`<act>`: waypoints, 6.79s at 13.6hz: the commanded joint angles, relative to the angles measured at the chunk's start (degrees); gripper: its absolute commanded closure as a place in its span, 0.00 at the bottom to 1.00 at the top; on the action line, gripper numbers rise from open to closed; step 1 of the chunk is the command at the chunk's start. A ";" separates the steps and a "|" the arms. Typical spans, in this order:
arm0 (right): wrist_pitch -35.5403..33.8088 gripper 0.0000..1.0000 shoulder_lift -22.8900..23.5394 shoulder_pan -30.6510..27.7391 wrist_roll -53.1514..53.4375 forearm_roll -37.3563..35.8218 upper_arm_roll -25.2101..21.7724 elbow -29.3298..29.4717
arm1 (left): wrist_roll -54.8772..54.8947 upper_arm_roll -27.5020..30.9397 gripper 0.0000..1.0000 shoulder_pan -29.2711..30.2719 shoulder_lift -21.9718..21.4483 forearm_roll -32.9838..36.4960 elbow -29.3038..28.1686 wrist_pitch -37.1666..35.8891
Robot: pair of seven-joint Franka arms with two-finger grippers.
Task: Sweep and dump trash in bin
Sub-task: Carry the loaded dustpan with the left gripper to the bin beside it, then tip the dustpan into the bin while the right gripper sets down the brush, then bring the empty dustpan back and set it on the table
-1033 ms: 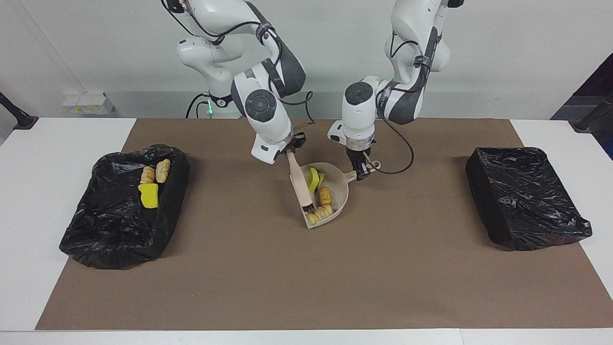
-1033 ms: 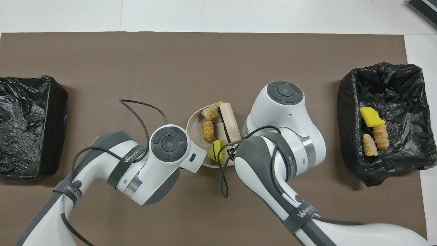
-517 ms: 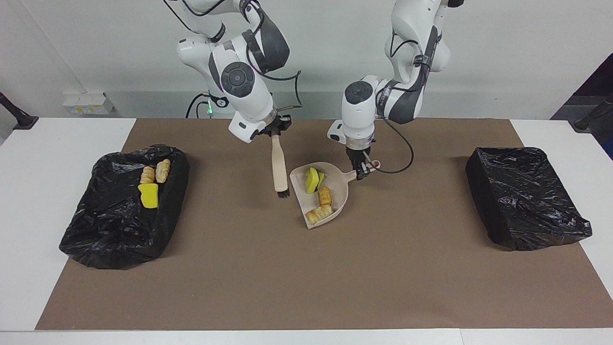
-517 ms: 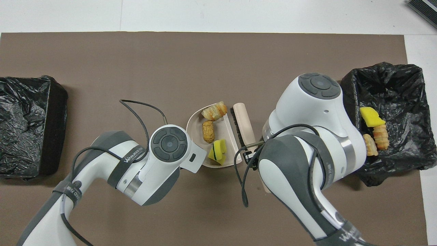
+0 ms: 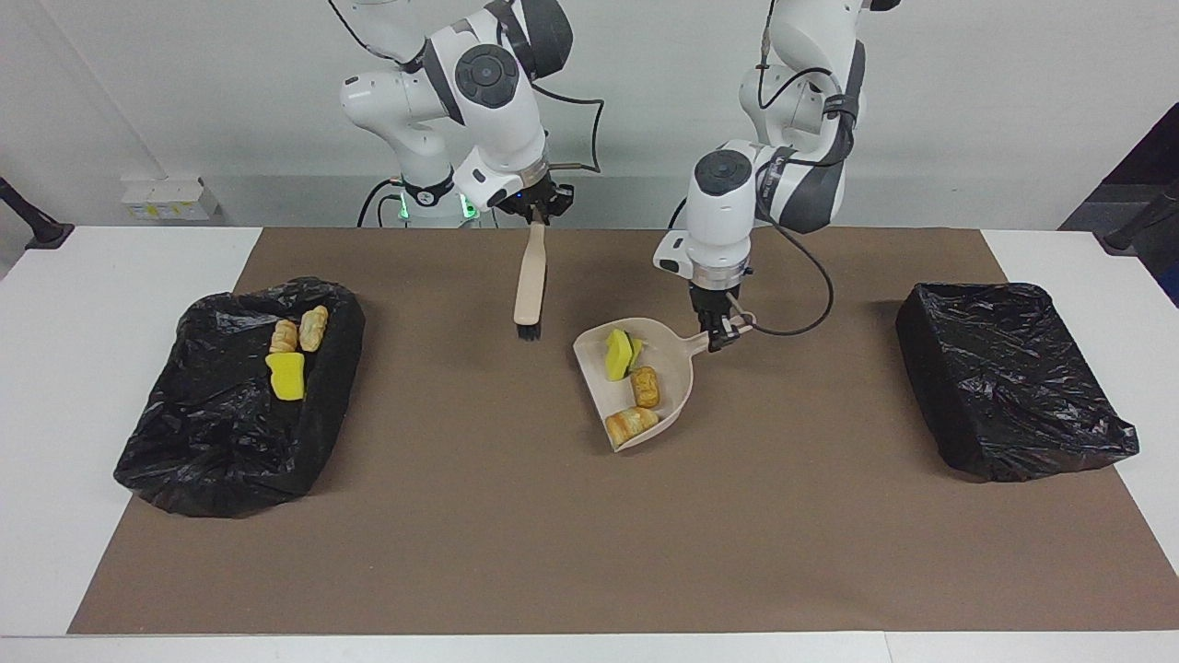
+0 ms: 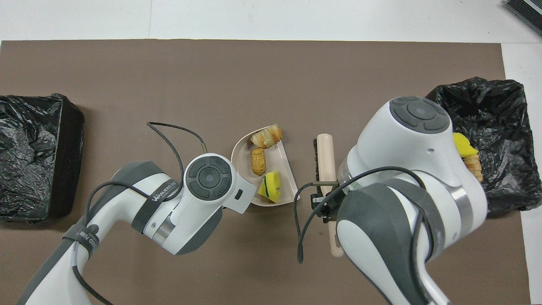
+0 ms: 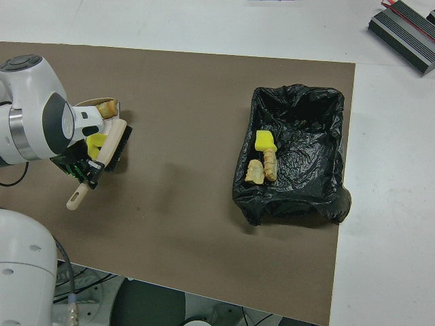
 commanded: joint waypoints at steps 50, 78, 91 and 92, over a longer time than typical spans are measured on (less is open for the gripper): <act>1.15 0.00 -1.31 -14.94 -2.90 -15.03 -7.20 21.85 | 9.27 0.20 1.00 33.47 -7.80 15.02 13.99 -22.44; -8.80 0.00 2.12 -14.85 -27.45 -15.02 -17.59 26.53 | -82.27 0.28 1.00 -9.97 20.50 -11.19 29.81 -2.59; -8.81 0.00 2.12 -14.58 -27.46 -14.67 -17.33 26.53 | -85.08 0.29 0.26 -15.17 25.34 -11.30 28.84 -1.44; -8.89 0.00 2.12 -14.58 -27.46 -14.76 -17.33 26.53 | -84.99 0.37 0.14 -14.99 25.16 -10.95 28.84 -1.45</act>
